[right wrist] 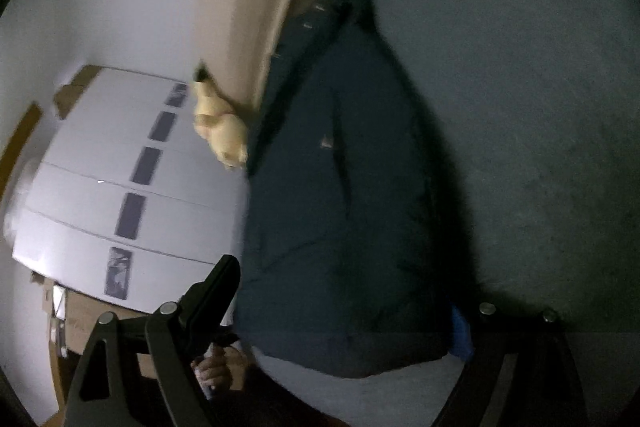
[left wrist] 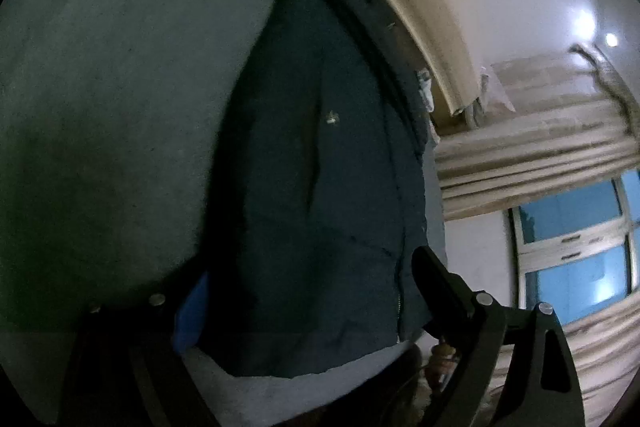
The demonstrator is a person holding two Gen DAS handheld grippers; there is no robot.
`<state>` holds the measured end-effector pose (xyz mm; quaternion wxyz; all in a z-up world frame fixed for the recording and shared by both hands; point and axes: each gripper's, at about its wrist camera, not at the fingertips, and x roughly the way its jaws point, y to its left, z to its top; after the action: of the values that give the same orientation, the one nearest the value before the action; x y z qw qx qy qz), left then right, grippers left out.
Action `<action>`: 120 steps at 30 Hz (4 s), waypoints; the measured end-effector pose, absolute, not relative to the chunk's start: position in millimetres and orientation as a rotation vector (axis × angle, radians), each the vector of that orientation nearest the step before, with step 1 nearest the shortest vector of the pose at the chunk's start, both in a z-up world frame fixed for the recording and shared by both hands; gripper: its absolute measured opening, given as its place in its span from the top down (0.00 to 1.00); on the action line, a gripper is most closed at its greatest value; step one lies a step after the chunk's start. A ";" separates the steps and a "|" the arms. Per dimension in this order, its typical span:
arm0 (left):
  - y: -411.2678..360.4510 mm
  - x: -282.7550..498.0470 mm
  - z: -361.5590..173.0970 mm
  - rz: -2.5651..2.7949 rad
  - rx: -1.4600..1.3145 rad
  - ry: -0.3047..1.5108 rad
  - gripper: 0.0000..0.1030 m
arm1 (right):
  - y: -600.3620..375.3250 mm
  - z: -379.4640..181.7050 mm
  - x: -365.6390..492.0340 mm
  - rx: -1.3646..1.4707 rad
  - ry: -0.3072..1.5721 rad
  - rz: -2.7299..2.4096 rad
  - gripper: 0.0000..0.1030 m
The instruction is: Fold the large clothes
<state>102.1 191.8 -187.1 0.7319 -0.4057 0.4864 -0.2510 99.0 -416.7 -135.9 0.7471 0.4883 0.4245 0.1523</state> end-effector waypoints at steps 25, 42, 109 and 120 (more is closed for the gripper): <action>147.1 72.9 -183.8 -0.255 -0.472 1.081 0.57 | -401.6 -147.2 96.6 0.975 1.007 0.220 0.76; 132.5 81.0 -182.2 -0.203 -0.366 1.062 0.60 | -389.3 -138.7 104.4 0.837 1.064 0.168 0.79; 130.7 17.4 -154.4 -0.187 -0.167 0.954 0.79 | -390.0 -124.6 44.3 0.818 1.019 0.243 0.85; 134.7 10.9 -154.8 -0.199 -0.151 0.951 0.79 | -398.0 -125.4 42.9 0.806 1.020 0.258 0.85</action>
<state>10.9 134.7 -154.8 0.8815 -0.0723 0.4567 -0.0957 42.9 -398.0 -125.4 0.7883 0.3741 0.4735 0.1200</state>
